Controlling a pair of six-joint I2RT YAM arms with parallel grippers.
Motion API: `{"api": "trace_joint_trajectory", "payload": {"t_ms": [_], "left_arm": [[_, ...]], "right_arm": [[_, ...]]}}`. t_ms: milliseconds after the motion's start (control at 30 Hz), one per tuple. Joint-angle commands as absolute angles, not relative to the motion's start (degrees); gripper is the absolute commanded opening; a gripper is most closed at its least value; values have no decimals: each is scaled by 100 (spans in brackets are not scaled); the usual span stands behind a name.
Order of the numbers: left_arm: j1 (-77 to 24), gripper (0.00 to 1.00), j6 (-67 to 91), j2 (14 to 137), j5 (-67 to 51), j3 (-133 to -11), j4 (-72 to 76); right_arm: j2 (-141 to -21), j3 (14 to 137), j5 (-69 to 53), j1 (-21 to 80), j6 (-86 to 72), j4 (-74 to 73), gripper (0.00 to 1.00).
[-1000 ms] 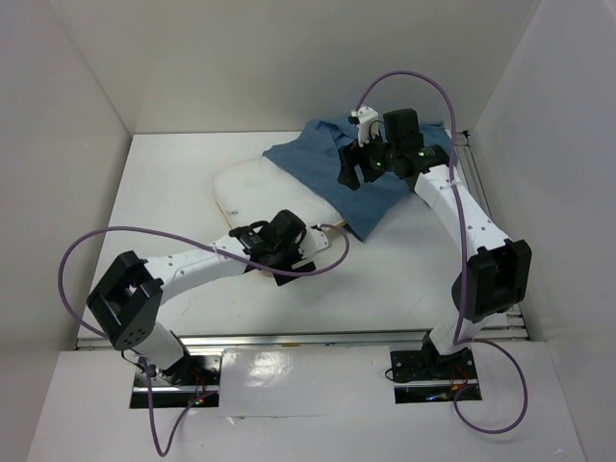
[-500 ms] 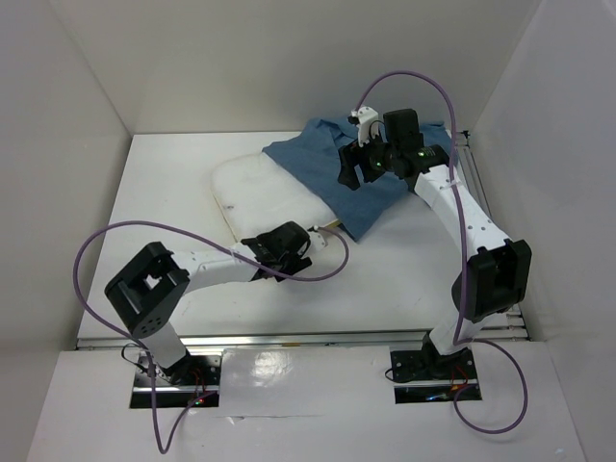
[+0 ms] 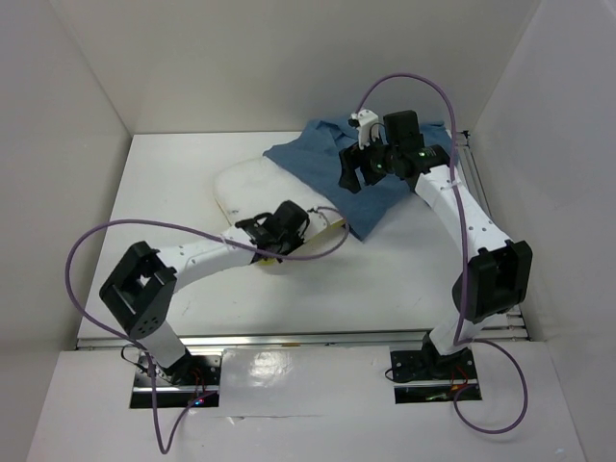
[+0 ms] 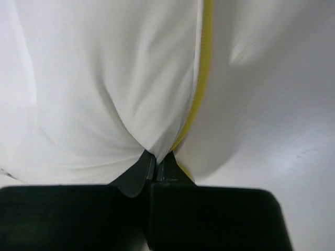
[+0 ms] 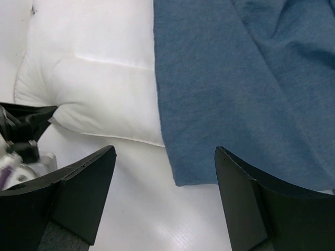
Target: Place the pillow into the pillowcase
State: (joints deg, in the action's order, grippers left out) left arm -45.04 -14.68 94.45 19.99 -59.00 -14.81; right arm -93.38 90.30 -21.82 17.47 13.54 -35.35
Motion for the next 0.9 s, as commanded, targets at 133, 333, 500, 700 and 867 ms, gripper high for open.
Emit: {"api": "trace_joint_trajectory", "payload": {"t_ms": [133, 333, 500, 700, 867], "left_arm": [[-3500, 0, -545, 8991, -833, -8628, -3198], [-3068, 0, -378, 9377, -1397, -10218, -3830], [-2550, 0, -45, 9685, -1767, -10986, -4201], [-2435, 0, 9, 9686, -1977, -11391, -4403], [-2435, 0, 9, 9606, -2030, -11233, -4403]], "right_arm": [[-8508, 9159, -2812, 1802, 1012, -3946, 80], [-8306, 8842, -2173, 2030, 906, -3894, 78], [-8253, 8649, -1040, 2082, 800, -3841, 78], [-8139, 7999, 462, 2135, 1185, -3298, 79], [-8034, 7884, 800, 2136, 1239, -2849, 80]]}}
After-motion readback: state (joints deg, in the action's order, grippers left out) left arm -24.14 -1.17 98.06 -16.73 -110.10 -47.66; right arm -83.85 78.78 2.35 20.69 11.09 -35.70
